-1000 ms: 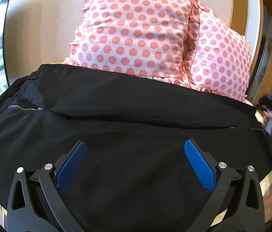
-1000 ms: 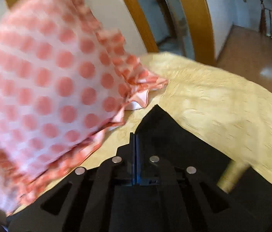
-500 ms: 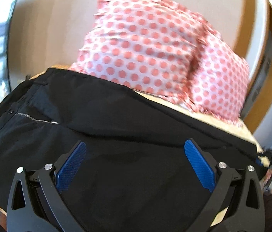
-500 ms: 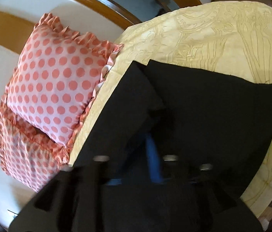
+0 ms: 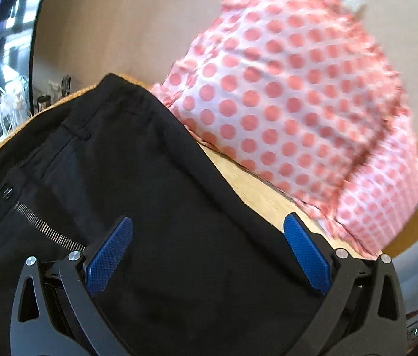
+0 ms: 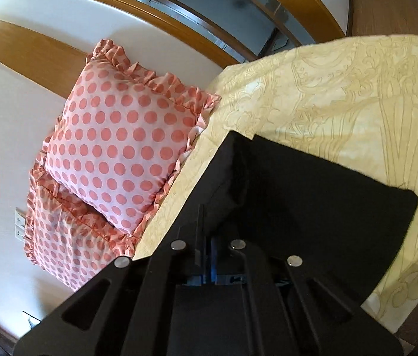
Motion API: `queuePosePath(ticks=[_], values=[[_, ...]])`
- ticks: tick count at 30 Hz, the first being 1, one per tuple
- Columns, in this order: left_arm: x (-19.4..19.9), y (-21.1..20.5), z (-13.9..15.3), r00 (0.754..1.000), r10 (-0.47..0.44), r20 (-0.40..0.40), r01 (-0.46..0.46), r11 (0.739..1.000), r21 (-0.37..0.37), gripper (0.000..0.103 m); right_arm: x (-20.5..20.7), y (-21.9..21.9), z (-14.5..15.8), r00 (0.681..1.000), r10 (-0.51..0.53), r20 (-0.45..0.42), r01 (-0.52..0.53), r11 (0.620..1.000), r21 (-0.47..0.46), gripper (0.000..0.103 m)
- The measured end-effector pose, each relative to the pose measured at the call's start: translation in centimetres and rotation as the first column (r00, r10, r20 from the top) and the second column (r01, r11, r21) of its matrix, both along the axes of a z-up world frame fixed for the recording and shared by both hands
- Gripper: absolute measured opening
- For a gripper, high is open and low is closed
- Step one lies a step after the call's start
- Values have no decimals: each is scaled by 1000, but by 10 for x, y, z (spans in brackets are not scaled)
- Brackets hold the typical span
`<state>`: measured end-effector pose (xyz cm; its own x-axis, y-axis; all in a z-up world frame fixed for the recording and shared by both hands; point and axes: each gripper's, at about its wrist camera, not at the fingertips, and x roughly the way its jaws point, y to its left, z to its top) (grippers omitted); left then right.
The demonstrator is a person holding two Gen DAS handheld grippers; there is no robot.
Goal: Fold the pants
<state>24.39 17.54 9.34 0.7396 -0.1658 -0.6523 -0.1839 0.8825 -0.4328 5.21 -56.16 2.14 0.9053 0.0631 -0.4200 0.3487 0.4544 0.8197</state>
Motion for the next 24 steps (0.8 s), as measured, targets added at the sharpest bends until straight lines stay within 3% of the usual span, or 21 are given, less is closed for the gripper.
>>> queuePosePath(ticks=[5,8,9,10,11,12,13,17,19,21,24], values=[[87,0,-25,983,56,-173,-52,998,30,92,-4,-1,-1,1000,14,19,-14,1000,15,2],[131,-8,-45,955,89,-282,-65,993,93,85,-6,-1,1,999,26,23,-26,1000,10,2],[142,-8,-54,941,113,-318,-82,991,109,71,-6,-1,1,999,30,24,-31,1000,7,2],[149,-6,-61,929,126,-347,-96,990,104,51,-6,-2,1,999,35,23,-35,999,2,2],[151,-3,-63,926,157,-343,-124,985,116,43,-4,-2,2,999,40,22,-40,999,-3,2],[150,-1,-61,932,164,-322,-132,984,121,16,-2,-4,2,999,45,22,-45,999,-5,2],[146,3,-58,934,147,-326,-120,988,102,14,0,-5,2,998,50,24,-49,999,-10,2],[91,16,-18,974,133,-184,-124,991,57,11,-2,-9,12,997,52,62,-50,998,-34,2],[36,23,5,990,120,-71,-117,992,38,11,-13,-11,20,995,40,92,-34,997,-65,2],[-50,32,21,993,111,35,-111,994,18,11,-22,-13,22,996,26,84,-18,995,-94,2],[-130,39,8,992,125,35,-125,992,24,11,-32,-19,5,1000,8,7,-7,997,-80,2]])
